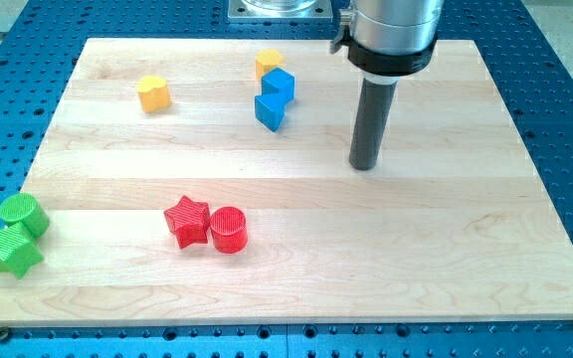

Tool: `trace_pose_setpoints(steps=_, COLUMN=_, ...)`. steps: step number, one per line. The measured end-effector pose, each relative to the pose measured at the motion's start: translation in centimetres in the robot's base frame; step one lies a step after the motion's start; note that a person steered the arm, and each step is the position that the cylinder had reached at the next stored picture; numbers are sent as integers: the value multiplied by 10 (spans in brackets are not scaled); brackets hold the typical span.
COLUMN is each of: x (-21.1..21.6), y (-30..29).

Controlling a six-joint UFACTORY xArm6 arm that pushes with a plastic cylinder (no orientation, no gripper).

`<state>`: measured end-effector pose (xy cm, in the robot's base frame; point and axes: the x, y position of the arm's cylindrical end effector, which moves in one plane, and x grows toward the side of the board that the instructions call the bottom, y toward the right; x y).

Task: Place your arm to the right of the cube

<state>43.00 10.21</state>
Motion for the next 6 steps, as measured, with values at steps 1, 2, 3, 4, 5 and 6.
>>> trace_pose_setpoints(steps=1, x=-22, y=3)
trace_pose_setpoints(steps=2, x=-36, y=-26)
trace_pose_setpoints(steps=3, x=-73, y=-22)
trace_pose_setpoints(steps=4, x=-129, y=-22)
trace_pose_setpoints(steps=5, x=-138, y=-40)
trace_pose_setpoints(steps=6, x=-131, y=-61)
